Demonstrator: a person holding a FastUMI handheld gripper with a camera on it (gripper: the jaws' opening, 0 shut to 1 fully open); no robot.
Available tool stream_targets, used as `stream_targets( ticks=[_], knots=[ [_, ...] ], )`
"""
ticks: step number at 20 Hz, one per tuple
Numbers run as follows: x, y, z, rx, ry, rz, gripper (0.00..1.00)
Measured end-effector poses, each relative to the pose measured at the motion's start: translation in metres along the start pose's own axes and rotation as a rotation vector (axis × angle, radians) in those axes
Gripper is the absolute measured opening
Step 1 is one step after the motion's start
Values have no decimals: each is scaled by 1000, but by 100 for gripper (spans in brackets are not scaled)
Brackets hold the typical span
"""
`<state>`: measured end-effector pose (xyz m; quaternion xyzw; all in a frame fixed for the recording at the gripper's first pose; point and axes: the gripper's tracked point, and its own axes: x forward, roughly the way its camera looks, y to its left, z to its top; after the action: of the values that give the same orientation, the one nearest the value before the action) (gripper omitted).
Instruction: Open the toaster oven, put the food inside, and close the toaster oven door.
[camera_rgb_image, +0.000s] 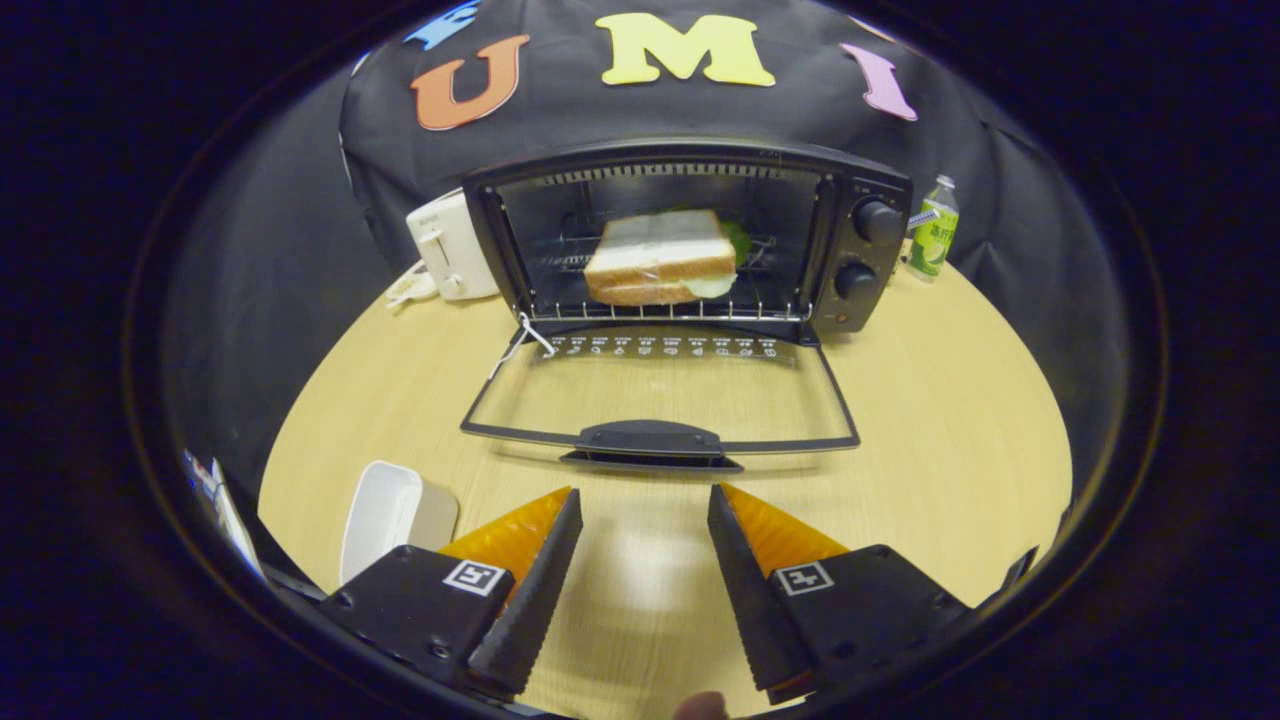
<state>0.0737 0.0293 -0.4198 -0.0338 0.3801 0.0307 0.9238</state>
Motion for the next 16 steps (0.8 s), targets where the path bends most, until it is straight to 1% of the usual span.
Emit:
stream_targets(
  ticks=[6,10,14,16],
  knots=[
    [23,-1,-5,-41,14,-37,84],
    [32,-5,-7,-3,30,-80,84],
    [31,-4,-2,75,39,-69,83],
    [24,-4,3,68,28,-73,83]
  ],
)
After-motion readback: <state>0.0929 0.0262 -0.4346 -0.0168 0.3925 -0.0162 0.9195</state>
